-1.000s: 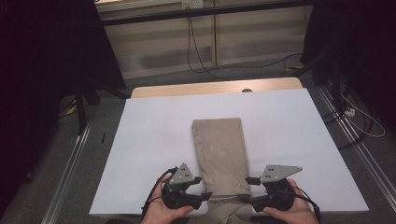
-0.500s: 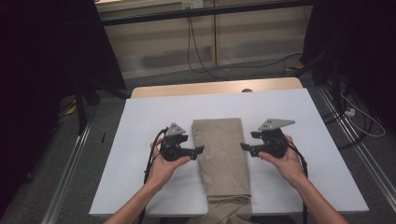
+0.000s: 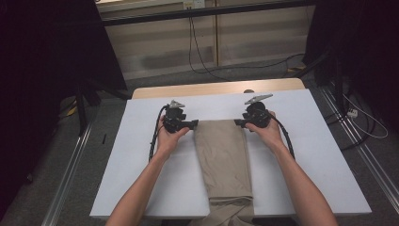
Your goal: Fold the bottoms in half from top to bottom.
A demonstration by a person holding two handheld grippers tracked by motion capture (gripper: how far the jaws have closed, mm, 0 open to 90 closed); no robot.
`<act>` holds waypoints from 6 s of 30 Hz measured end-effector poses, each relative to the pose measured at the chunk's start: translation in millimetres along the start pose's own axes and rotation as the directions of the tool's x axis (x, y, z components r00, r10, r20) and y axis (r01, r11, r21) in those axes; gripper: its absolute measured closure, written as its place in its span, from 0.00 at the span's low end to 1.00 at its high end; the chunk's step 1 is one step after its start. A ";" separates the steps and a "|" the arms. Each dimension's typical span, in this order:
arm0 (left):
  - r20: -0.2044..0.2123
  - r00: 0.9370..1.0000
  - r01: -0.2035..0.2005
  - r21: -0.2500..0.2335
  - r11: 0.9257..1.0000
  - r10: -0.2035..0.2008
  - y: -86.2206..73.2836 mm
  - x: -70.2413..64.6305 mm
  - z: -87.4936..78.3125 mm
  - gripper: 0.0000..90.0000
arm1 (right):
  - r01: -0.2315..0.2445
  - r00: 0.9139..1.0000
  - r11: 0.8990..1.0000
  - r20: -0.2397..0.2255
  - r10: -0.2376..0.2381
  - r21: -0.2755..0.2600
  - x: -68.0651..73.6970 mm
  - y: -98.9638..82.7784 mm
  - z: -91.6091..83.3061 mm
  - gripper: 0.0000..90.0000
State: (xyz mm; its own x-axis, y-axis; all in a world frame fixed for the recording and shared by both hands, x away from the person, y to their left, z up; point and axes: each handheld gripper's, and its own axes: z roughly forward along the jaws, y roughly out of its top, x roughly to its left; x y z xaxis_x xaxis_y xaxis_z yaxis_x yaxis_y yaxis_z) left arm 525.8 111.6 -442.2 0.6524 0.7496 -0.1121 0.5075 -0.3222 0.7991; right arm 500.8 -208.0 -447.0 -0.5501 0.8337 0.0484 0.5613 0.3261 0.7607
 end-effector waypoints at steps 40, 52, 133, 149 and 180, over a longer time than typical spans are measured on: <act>0.105 0.994 0.022 -0.118 0.993 -0.009 23.4 -16.0 -20.5 0.94 | -0.049 0.996 0.984 -0.079 0.036 -0.174 5.9 20.2 -42.9 0.95; 0.047 0.999 0.028 -0.200 0.979 -0.019 74.4 -7.3 -29.6 0.94 | -0.064 0.998 0.962 -0.009 0.064 -0.267 -1.4 72.4 -65.5 0.96; 0.157 0.970 -0.185 -0.013 0.983 0.184 -100.6 -120.7 -104.0 0.22 | 0.194 0.952 0.979 -0.227 -0.205 -0.067 178.7 -114.2 -122.7 0.97; 0.378 0.872 -0.341 0.011 0.940 0.311 -101.7 -171.9 -90.4 0.70 | 0.209 0.934 0.976 -0.284 -0.216 -0.054 179.0 -134.8 -149.6 0.72; 0.344 0.933 -0.096 -0.034 0.995 0.102 -35.8 -130.0 -66.6 1.00 | 0.126 0.951 0.982 -0.266 -0.159 -0.139 157.6 -72.3 -126.1 0.86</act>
State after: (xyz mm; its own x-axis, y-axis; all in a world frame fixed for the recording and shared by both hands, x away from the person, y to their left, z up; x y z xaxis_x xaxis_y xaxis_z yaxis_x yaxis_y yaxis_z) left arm 385.4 64.2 -416.9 0.8543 0.4680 -0.2263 0.4230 -0.3727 0.8259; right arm 295.5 -156.4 -412.7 -0.7767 0.6223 0.0970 0.3964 0.3634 0.8431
